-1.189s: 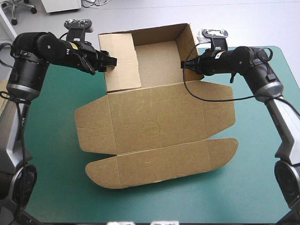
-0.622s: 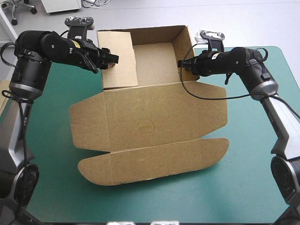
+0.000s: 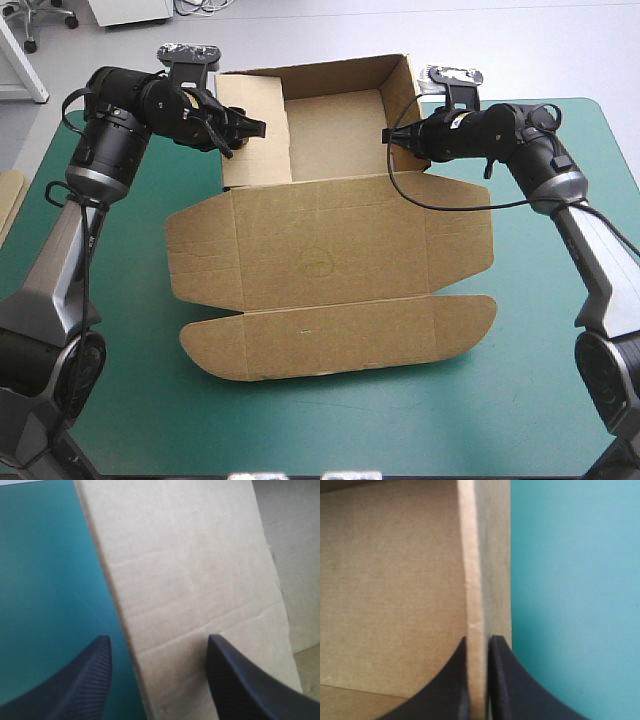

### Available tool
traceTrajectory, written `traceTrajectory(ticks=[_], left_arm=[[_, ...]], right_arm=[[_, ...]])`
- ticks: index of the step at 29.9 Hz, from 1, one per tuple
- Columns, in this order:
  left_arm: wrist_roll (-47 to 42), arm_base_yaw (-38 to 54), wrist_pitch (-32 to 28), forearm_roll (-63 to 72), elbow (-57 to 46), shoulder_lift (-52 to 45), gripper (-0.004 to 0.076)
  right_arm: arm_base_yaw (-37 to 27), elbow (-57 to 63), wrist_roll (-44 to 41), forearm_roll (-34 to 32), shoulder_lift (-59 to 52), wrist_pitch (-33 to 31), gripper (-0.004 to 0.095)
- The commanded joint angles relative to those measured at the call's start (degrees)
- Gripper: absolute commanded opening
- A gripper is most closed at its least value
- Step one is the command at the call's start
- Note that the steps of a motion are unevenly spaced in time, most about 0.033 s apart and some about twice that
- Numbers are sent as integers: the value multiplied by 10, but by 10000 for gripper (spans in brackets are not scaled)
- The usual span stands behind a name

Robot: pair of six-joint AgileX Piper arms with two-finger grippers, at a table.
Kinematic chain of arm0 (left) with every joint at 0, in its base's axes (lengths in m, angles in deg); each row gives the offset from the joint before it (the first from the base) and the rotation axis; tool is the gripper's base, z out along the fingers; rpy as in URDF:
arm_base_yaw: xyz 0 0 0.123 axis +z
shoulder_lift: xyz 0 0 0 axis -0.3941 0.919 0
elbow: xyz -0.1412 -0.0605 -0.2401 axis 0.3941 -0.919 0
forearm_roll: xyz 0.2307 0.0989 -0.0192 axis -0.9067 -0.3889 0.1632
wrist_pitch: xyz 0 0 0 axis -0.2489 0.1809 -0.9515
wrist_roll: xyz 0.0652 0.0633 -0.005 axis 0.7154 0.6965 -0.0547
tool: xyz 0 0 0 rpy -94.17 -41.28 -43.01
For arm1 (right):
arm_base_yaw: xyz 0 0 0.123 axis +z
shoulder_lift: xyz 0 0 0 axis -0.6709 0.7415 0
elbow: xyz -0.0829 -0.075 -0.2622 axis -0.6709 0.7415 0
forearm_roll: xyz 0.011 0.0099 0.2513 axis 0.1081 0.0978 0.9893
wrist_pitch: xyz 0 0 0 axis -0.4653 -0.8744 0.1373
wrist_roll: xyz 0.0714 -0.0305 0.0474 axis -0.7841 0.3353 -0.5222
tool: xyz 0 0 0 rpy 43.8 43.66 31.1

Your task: Fold the box

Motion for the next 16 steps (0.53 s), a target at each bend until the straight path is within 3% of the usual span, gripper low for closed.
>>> traceTrajectory(ticks=[1,7,11,16], left_arm=[[-12,-1,-29,-21,12,-7,388],[-21,-1,-55,-1,12,5,291],[-21,-1,-17,0,12,29,287],[-21,-1,-25,5,12,38,288]], right_arm=[[2,-26,-21,46,-37,46,-5],[2,-26,-21,29,-37,46,-5],[2,-26,-20,29,-37,46,-5],[2,-26,-19,25,-37,45,-5]])
